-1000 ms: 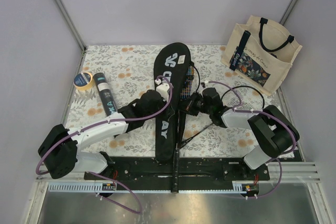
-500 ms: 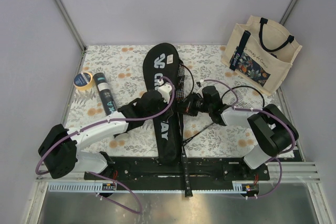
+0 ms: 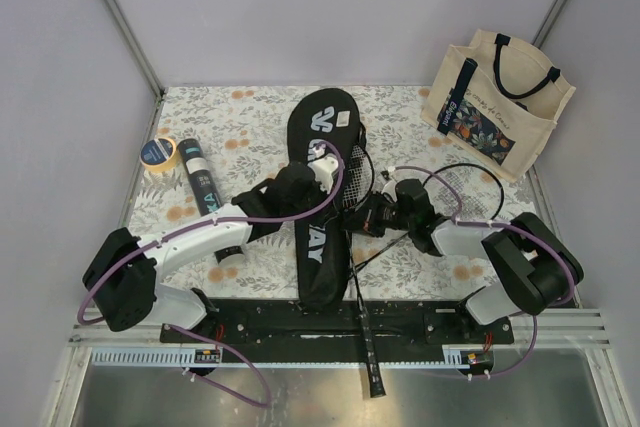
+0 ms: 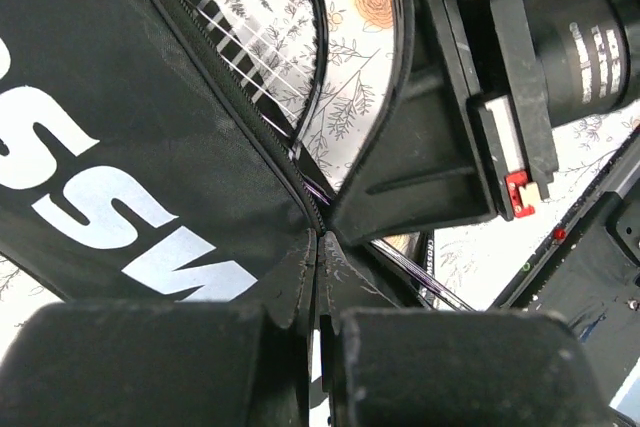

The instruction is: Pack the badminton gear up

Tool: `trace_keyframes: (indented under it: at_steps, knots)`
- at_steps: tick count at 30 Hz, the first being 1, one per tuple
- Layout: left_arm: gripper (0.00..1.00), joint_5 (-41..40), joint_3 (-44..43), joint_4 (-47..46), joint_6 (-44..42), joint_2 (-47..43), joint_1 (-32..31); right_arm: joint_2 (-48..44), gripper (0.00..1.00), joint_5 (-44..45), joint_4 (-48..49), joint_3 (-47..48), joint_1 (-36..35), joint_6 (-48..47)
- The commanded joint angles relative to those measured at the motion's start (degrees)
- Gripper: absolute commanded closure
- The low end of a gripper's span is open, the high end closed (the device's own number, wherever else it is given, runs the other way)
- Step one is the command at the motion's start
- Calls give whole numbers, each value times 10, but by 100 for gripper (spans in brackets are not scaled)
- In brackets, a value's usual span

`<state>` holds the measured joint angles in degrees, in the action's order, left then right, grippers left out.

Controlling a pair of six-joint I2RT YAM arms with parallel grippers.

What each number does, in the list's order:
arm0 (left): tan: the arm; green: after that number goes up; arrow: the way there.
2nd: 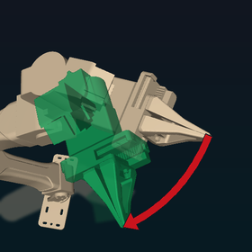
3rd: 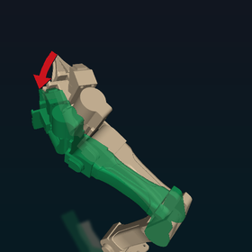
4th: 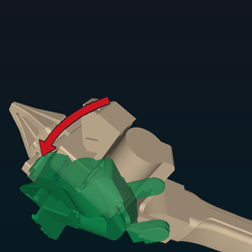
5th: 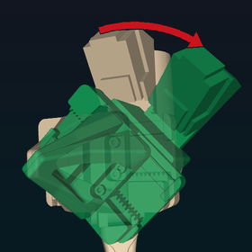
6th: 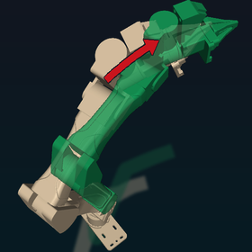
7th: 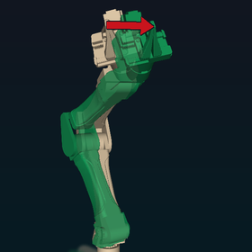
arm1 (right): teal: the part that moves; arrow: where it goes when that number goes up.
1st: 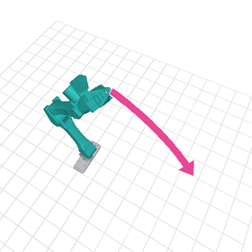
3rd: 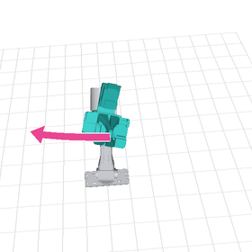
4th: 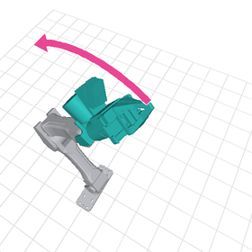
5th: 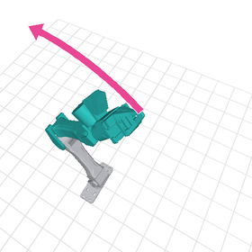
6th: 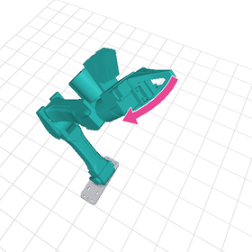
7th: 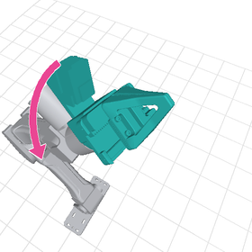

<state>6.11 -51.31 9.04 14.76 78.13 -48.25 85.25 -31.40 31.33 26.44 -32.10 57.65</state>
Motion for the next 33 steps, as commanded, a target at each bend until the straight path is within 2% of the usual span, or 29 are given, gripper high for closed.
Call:
trace_keyframes:
  at_steps: [1, 5, 11, 21, 27, 33]
  knots:
    - [100, 36, -7, -27, -9, -21, 0, 3, 100, 23, 29, 61, 21, -21]
    - [100, 44, 24, -45, -2, -50, 0, 35, 100, 21, 39, 89, 43, -25]
    - [100, 69, 10, -22, 16, -62, 0, 72, 100, 67, 66, 97, 50, -26]
    - [100, 95, 28, -37, 88, -101, 0, 102, 100, 119, 94, 121, 54, -8]
    - [100, 80, 61, -54, 102, -101, 0, 112, 100, 147, 108, 141, 54, 49]
    - [100, 29, 85, -54, 94, -102, 0, 138, 100, 153, 152, 149, 56, 116]
